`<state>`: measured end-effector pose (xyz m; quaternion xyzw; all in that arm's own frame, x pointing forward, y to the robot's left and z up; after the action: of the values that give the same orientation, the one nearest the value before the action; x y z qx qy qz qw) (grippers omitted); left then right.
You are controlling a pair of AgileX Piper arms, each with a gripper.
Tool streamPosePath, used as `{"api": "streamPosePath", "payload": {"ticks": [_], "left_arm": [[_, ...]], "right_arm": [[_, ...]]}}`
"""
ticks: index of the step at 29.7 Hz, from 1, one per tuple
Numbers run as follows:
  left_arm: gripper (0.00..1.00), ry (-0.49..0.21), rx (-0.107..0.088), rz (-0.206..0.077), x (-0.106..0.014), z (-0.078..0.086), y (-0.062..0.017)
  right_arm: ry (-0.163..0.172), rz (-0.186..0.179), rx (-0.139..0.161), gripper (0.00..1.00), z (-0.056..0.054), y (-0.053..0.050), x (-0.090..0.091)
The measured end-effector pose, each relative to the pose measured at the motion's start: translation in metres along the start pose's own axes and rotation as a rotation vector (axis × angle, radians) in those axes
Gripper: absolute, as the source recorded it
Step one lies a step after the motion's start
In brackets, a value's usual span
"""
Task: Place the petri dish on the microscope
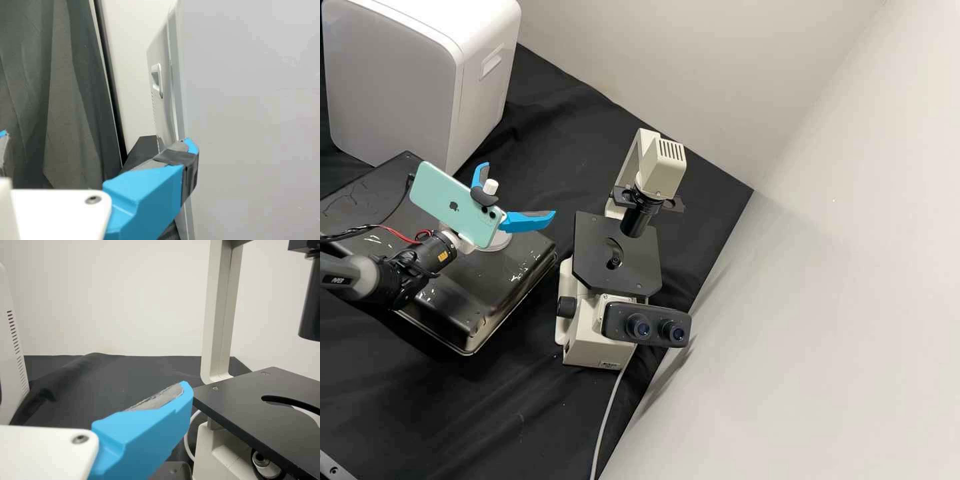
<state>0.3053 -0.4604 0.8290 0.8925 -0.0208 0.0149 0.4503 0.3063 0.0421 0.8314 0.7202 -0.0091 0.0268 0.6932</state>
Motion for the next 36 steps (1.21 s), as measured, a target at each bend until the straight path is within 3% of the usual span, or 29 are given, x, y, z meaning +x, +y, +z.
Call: {"api": "streamPosePath", "payload": {"ticks": [16,23,34,36], "left_arm": [[1.00,0.000,0.000,0.000,0.0000,0.0000,0.0000],[1.00,0.005,-0.001,-0.021,0.0018,-0.0011,-0.0065],[1.00,0.005,-0.003,-0.025,0.0006,-0.0004,-0.0075],[1.00,0.009,-0.015,-0.029,-0.0047,0.0020,-0.0081]], "right_arm": [[0.000,0.000,0.000,1.00,0.0000,0.0000,0.0000],[0.000,0.000,0.000,1.00,0.0000,0.0000,0.0000],[0.000,0.000,0.000,1.00,0.0000,0.0000,0.0000],[0.000,0.000,0.000,1.00,0.0000,0.0000,0.0000]]}}
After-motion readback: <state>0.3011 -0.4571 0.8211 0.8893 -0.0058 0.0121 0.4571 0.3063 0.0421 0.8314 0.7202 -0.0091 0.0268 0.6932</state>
